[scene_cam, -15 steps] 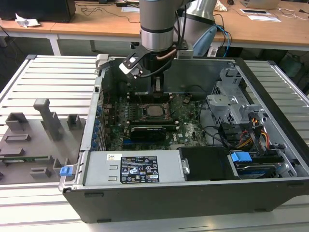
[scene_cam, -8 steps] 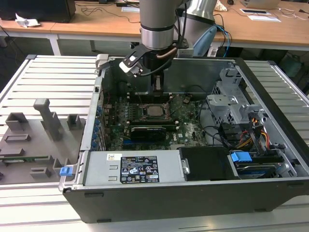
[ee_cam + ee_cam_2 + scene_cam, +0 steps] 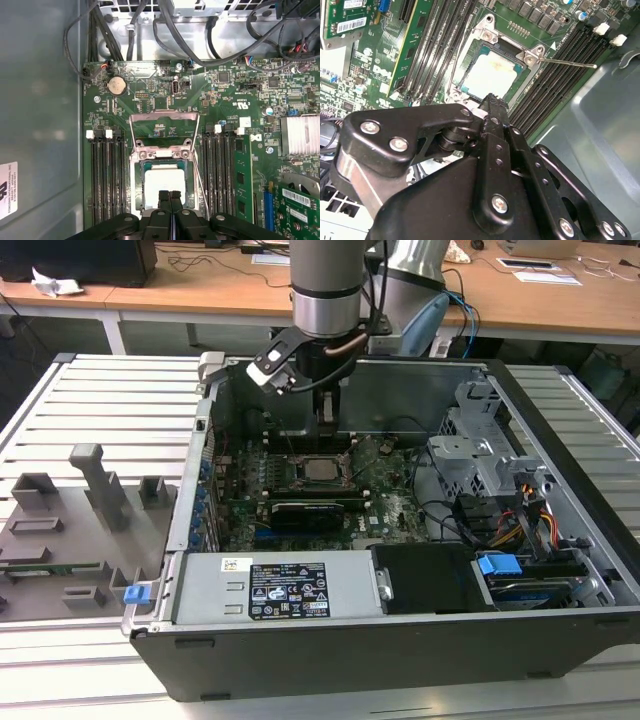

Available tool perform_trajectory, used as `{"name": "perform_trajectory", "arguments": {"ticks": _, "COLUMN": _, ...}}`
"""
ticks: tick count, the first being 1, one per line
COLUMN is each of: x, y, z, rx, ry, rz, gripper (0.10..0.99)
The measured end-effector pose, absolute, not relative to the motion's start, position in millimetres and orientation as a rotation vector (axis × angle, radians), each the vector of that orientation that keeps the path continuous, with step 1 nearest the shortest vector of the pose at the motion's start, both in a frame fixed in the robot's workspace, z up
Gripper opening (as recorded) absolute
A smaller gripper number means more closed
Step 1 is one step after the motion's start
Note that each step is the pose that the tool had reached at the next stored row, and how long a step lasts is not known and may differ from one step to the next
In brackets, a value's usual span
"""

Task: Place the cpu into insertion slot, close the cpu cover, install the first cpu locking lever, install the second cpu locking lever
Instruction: 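Close the cpu cover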

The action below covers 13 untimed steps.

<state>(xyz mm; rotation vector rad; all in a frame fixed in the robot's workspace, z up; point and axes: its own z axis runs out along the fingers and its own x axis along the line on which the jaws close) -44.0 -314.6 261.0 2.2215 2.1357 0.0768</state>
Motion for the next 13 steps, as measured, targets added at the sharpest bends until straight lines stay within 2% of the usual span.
{"name": "perform_trajectory", "arguments": {"ticks": 13, "x": -35.8, "y": -314.6, "z": 267.1, "rx": 2.232, "ry": 2.145, "rz": 0.067, "gripper": 0.106}}
